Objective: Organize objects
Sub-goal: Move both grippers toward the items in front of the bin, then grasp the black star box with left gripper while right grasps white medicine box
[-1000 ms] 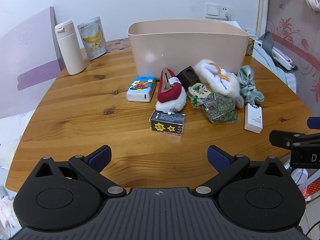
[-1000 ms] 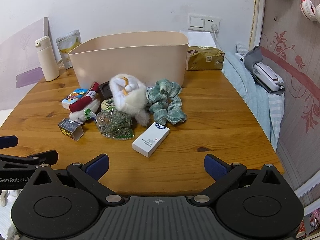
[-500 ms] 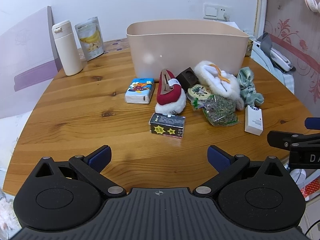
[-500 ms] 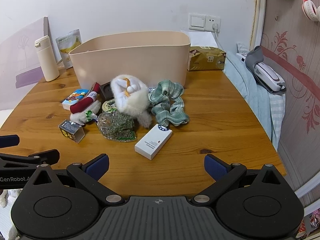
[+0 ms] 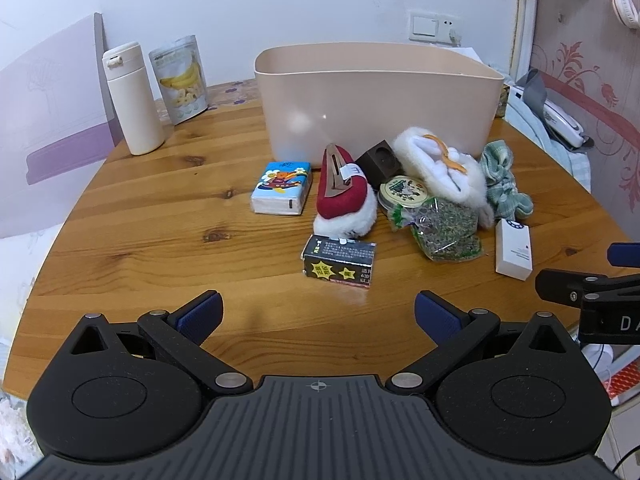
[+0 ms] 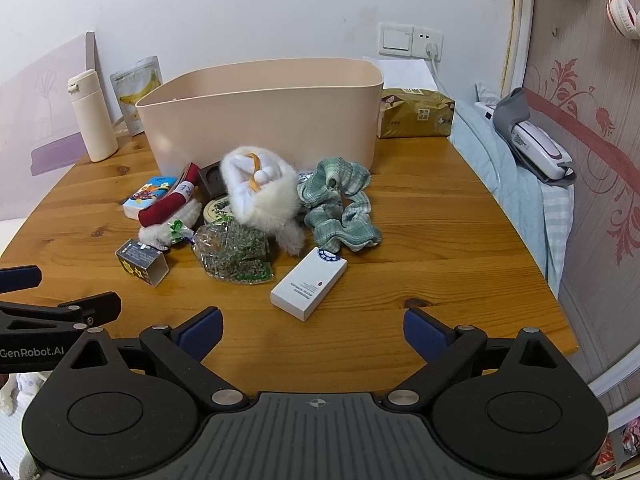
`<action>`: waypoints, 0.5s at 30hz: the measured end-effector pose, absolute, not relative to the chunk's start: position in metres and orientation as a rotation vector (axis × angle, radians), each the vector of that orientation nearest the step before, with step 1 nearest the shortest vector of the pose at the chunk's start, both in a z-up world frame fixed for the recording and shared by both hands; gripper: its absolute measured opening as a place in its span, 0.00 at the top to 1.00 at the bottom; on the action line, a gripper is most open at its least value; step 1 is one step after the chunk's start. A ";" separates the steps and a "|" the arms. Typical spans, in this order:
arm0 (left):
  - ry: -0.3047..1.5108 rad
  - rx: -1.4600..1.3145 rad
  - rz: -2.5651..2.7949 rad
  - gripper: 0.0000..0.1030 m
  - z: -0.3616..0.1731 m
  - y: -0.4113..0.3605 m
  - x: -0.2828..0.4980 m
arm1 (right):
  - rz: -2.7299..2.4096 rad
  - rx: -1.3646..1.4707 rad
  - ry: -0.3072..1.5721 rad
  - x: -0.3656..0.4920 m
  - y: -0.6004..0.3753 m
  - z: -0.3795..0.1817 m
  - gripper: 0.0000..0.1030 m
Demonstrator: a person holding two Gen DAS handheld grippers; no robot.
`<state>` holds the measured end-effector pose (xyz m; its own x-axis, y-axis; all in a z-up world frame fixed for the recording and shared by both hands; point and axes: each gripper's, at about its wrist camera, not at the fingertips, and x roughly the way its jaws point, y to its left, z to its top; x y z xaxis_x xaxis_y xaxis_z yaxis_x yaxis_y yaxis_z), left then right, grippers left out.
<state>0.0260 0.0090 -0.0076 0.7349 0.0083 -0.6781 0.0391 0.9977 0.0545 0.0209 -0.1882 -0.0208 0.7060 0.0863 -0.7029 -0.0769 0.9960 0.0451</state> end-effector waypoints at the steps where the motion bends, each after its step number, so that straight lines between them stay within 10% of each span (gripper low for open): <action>1: 0.745 0.065 -0.017 0.00 -0.008 0.009 0.027 | 0.090 0.013 0.783 0.022 -0.188 -0.021 0.04; 15: 0.713 0.071 -0.044 0.00 -0.011 0.014 0.052 | 0.088 0.028 0.795 0.039 -0.183 -0.027 0.00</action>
